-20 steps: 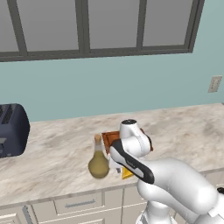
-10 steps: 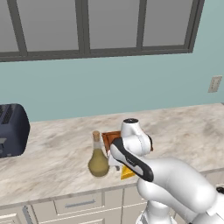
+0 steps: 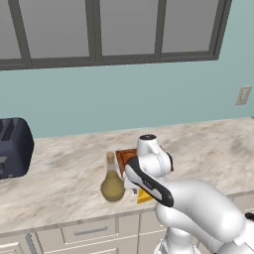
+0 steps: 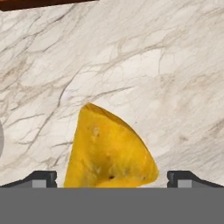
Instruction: Retrieve the reheated potato from the microwave, then place the potato, cheese, and condiment on the cutting board.
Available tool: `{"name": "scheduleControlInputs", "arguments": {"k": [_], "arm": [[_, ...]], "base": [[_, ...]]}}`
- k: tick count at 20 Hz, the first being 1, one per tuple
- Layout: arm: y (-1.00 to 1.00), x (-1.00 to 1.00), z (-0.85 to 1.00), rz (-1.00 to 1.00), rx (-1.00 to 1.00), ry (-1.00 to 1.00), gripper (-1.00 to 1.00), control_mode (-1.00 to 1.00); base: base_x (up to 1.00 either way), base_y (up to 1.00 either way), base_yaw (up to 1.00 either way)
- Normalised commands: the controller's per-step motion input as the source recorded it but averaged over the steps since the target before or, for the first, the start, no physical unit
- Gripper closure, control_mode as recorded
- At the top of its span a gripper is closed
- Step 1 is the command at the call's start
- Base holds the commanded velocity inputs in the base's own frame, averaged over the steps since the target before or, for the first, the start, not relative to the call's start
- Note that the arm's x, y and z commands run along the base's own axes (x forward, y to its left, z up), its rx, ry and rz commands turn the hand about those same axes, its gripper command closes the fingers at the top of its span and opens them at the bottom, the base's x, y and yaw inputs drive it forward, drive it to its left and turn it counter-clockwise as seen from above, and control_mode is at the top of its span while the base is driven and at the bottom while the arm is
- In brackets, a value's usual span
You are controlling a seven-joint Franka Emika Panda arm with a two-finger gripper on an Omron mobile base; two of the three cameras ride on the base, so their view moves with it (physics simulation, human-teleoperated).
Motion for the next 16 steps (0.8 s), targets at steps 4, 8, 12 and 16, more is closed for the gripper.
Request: {"name": "scheduleControlInputs", "arguments": {"k": [4, 8, 12, 16], "arm": [[-0.14, -0.24, -0.45, 0.0, -0.04, -0.01, -1.0, -1.0], [-0.17, -0.12, -0.48, 0.0, -0.01, -0.04, -1.0, -1.0], [-0.21, -0.13, -0.49, 0.0, 0.0, -0.12, -1.0, -1.0], [-0.26, -0.19, -0.53, 0.02, -0.01, -0.1, -1.0, -1.0]], "base": [[0.0, 0.0, 0.0], [0.0, 0.0, 0.0], [0.0, 0.0, 0.0], [0.0, 0.0, 0.0]]}}
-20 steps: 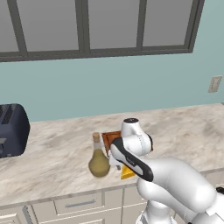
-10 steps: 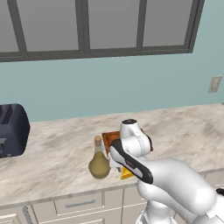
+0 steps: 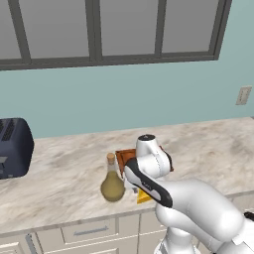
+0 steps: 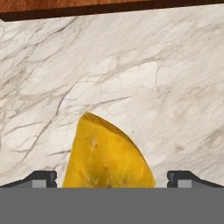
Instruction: Retrieve the reheated potato from the microwave, then place the potato, cheese, and condiment on the cutting board.
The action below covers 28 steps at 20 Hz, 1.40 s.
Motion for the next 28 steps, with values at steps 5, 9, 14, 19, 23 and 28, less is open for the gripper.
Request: {"name": "scheduleControlInputs", "arguments": {"k": [5, 9, 14, 19, 23, 28], "arm": [[-0.26, -0.19, -0.56, 0.04, 0.0, -0.06, -1.0, -1.0], [-0.25, -0.15, -0.58, 0.04, 0.0, -0.03, -1.0, -1.0], [-0.26, -0.12, -0.59, 0.07, 0.0, 0.0, -1.0, -1.0], [-0.23, -0.2, -0.51, 0.08, 0.0, 0.0, -1.0, -1.0], [-0.19, -0.25, -0.45, 0.08, 0.0, 0.0, -1.0, -1.0], [-0.12, -0.25, -0.43, 0.05, 0.0, 0.04, -1.0, -1.0]], "base": [[0.0, 0.0, 0.0], [0.0, 0.0, 0.0], [0.0, 0.0, 0.0], [0.0, 0.0, 0.0], [0.0, 0.0, 0.0], [0.0, 0.0, 0.0]]}}
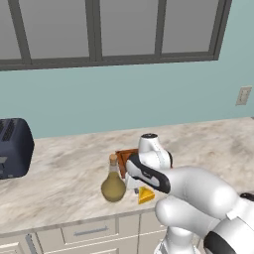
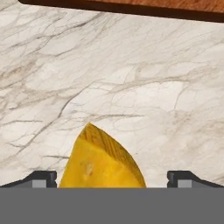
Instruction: Retrieve the reheated potato from the microwave, then place the potato, cheese, and condiment on the cutting board.
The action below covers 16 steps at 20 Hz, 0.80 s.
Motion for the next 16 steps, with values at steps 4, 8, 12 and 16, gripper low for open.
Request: {"name": "scheduleControlInputs", "arguments": {"k": [4, 8, 12, 16], "arm": [[-0.05, -0.2, -0.45, 0.04, 0.0, 0.02, -1.0, -1.0], [-0.07, -0.16, -0.49, 0.04, 0.0, 0.0, -1.0, -1.0], [-0.06, -0.22, -0.48, 0.05, -0.01, 0.0, 1.0, -1.0], [-0.01, -0.25, -0.48, 0.03, -0.03, 0.01, 1.0, -1.0]], "base": [[0.0, 0.0, 0.0], [0.0, 0.0, 0.0], [0.0, 0.0, 0.0], [0.0, 0.0, 0.0]]}}
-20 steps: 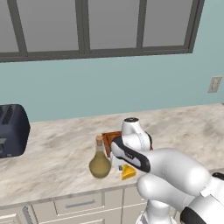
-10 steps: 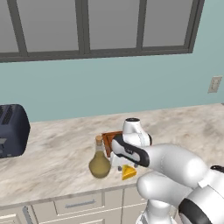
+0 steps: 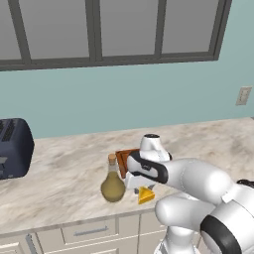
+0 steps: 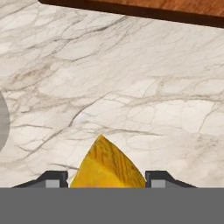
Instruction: Retrieve the reheated potato from the microwave, then place the potato, cheese, and condiment on the cutting board.
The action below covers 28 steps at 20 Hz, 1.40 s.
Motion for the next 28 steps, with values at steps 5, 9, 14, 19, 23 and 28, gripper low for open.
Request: {"name": "scheduleControlInputs", "arguments": {"k": [5, 9, 14, 19, 23, 28], "arm": [[-0.01, -0.25, -0.5, 0.01, -0.04, 0.04, 1.0, -1.0], [-0.09, -0.24, -0.44, 0.01, -0.04, 0.03, 1.0, -1.0], [-0.24, -0.27, -0.01, 0.0, -0.01, 0.0, 1.0, -1.0], [-0.23, -0.1, 0.24, 0.0, -0.06, 0.0, 1.0, -1.0], [-0.11, 0.01, 0.32, 0.0, -0.06, 0.0, 1.0, -1.0], [0.0, 0.25, 0.28, 0.04, -0.06, 0.0, 1.0, -1.0]], "base": [[0.0, 0.0, 0.0], [0.0, 0.0, 0.0], [0.0, 0.0, 0.0], [0.0, 0.0, 0.0], [0.0, 0.0, 0.0], [0.0, 0.0, 0.0]]}}
